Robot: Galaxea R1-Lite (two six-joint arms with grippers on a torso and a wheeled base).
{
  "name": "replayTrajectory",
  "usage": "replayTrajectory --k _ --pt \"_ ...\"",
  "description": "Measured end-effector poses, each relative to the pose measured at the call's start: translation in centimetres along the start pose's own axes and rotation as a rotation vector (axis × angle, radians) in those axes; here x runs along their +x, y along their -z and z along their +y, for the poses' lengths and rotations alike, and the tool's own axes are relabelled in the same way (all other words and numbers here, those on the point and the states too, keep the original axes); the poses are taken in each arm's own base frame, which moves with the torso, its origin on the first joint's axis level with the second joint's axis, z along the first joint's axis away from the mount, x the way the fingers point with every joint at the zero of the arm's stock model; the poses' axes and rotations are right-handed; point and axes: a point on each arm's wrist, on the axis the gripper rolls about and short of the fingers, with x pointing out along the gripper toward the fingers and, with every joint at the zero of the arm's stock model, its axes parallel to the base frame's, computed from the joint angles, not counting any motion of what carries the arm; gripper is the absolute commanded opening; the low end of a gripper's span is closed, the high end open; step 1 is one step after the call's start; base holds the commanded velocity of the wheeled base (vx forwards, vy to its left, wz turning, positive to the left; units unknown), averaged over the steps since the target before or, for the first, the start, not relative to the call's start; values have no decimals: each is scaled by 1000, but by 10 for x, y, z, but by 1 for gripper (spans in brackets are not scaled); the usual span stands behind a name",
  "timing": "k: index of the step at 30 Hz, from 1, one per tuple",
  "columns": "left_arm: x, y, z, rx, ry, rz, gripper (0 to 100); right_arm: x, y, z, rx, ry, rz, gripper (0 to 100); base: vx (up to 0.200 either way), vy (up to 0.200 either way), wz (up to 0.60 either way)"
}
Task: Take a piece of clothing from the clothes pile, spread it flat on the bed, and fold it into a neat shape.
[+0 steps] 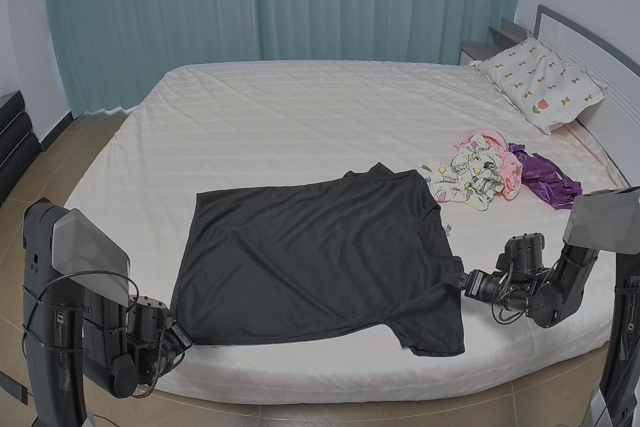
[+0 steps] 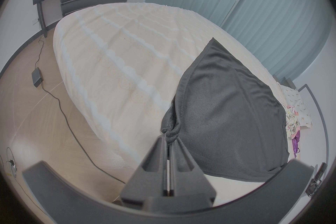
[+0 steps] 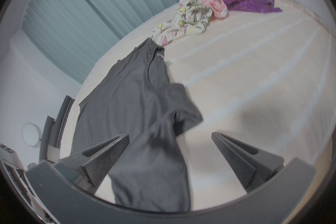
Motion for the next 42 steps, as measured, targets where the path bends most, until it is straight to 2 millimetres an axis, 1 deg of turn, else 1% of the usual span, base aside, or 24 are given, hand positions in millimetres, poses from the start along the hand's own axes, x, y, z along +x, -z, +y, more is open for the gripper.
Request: replayTrajectory --k 3,7,10,15,19,24,31,32,37,42 --pt "0 0 0 0 1 0 0 -19 9 -1 29 -24 56 100 0 0 0" --pt "0 0 0 -1 1 -1 0 -40 30 -3 51 -32 155 100 0 0 0" --pt "0 0 0 -1 1 0 0 -50 44 -5 54 -29 215 100 0 0 0" --pt "0 0 0 0 1 0 0 -54 57 -2 38 -34 256 100 0 0 0" --pt "0 0 0 0 1 0 0 -51 66 3 10 -12 265 100 0 0 0" --pt "0 0 0 0 1 0 0 -44 71 9 -13 -6 262 100 0 0 0" --pt "1 0 -1 -1 4 -3 0 -37 74 16 -6 -18 262 100 0 0 0" --pt "1 0 -1 -1 5 -3 0 -36 74 16 -8 -18 261 0 0 0 0" --pt "1 0 -2 -1 7 -5 0 -36 77 16 -21 -10 274 0 0 0 0" --pt "2 -1 -2 -1 8 -6 0 -43 81 9 -46 18 294 0 0 0 0"
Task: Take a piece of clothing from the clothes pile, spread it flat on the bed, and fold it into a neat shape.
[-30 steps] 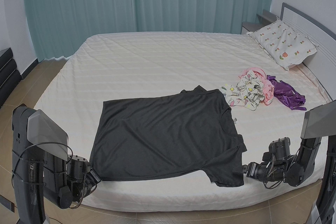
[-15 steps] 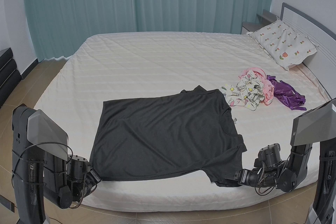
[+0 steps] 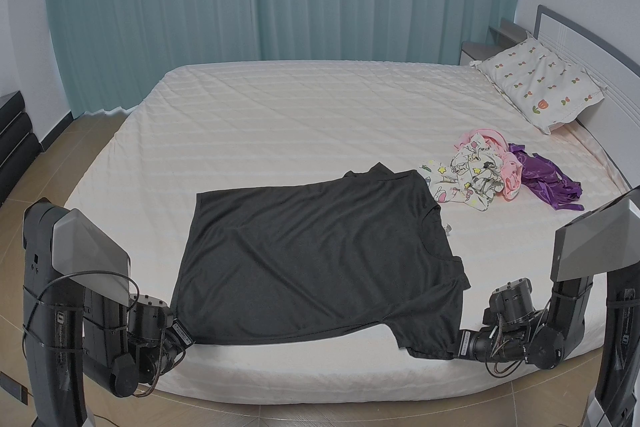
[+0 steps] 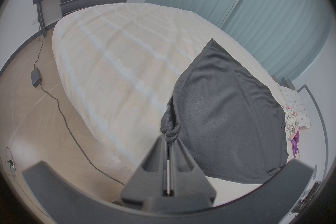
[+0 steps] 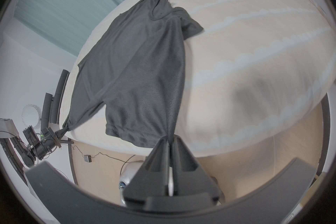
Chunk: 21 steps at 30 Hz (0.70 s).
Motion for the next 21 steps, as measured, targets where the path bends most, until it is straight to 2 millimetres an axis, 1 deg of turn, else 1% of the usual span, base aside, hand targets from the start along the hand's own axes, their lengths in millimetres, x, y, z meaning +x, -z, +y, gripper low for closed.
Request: replayTrajectory --k 3,7,11,18,21 --pt "0 0 -1 -1 2 -2 0 -8 3 -8 0 22 12 0 0 0 0" --pt "1 -1 -1 -2 4 -5 0 -17 4 -14 11 33 15 0 0 0 0" --pt "-1 -1 -1 -1 4 -5 0 -34 10 -18 16 43 22 0 0 0 0" --pt "-13 -2 1 14 3 -1 0 -63 26 -23 -57 55 50 0 0 0 0" --pt "-17 -1 2 24 3 5 0 -67 29 -22 -77 54 58 0 0 0 0"
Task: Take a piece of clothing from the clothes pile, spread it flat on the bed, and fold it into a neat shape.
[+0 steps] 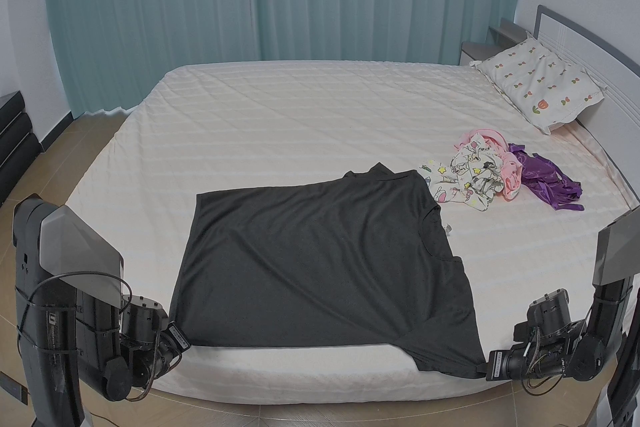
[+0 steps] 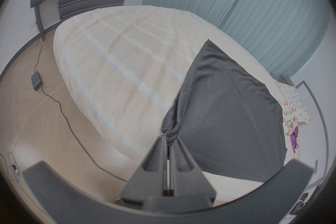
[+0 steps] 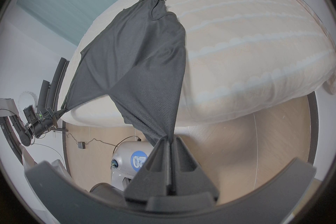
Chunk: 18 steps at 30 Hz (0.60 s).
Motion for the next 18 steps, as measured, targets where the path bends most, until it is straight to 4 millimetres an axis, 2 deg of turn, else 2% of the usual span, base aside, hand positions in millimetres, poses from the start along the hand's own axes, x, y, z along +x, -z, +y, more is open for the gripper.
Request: replayTrajectory --k 18 --pt "-15 3 6 117 6 0 0 -15 22 9 -77 40 150 0 0 0 0"
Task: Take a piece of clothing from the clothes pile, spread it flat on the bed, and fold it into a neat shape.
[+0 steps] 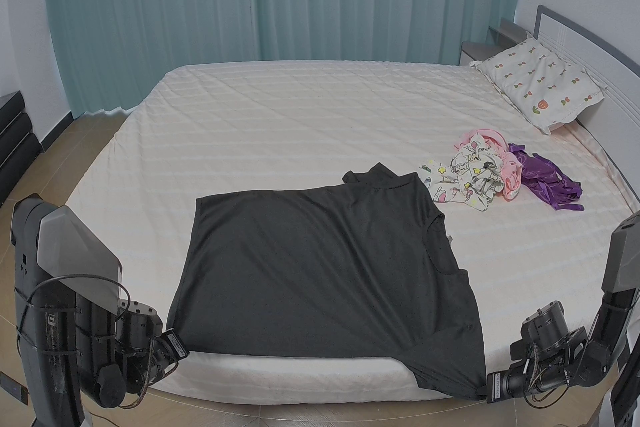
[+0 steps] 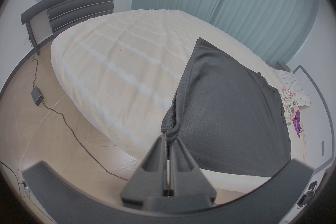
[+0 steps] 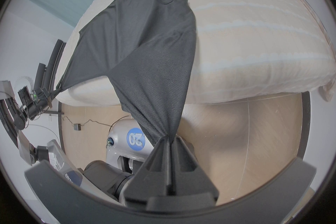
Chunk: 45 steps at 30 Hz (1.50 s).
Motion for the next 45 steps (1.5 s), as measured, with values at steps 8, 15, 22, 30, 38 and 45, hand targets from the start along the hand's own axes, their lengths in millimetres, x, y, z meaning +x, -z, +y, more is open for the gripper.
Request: replayTrajectory --k 8,15,22,30,38,45 --pt "0 5 4 40 -35 37 0 -4 6 4 -35 12 29 0 0 0 0" --pt "-3 12 12 100 -107 128 0 -5 9 5 -55 36 47 0 0 0 0" --pt "-8 16 16 141 -147 182 0 -8 15 6 -87 50 88 0 0 0 0" --pt "-18 24 21 210 -211 288 0 -13 18 7 -113 50 95 0 0 0 0" --pt "-26 31 20 268 -229 343 0 -15 20 7 -120 59 103 0 0 0 0" --pt "-26 23 13 237 -171 271 0 -20 17 8 -120 49 66 0 0 0 0"
